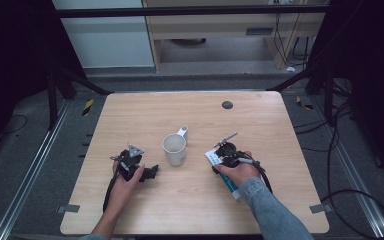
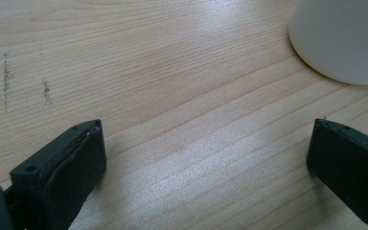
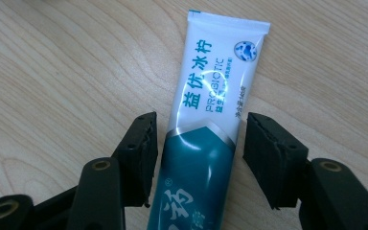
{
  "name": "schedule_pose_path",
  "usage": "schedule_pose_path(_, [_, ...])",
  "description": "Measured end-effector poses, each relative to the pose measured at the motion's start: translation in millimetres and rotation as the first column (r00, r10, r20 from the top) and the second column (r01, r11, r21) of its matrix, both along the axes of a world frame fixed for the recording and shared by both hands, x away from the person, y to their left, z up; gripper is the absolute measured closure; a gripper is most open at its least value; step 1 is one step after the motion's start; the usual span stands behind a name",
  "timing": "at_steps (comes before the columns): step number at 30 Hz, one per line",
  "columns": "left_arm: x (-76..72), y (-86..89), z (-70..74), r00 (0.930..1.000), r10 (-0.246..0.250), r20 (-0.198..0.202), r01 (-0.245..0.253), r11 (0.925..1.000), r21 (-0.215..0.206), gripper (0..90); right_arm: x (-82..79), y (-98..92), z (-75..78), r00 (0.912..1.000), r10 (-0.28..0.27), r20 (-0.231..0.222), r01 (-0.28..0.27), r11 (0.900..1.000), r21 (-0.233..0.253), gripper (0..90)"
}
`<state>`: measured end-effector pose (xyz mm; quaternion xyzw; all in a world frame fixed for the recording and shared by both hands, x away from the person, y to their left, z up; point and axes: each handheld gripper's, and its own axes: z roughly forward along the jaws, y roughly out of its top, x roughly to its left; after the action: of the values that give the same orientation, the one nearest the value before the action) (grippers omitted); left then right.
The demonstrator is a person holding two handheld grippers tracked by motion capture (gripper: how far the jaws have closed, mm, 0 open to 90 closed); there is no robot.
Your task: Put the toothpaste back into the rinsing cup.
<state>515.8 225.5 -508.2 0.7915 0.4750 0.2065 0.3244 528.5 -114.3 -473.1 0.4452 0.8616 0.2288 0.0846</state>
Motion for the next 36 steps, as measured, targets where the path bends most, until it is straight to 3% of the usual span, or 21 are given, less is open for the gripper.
schedule_pose_path(36, [0.1, 0.0, 0.0, 1.0, -0.001, 0.0, 0.001, 1.0, 0.0, 0.0, 0.9, 1.3, -1.8, 0.9999, -0.001, -0.017, 0.001, 1.0, -0.015, 54.8])
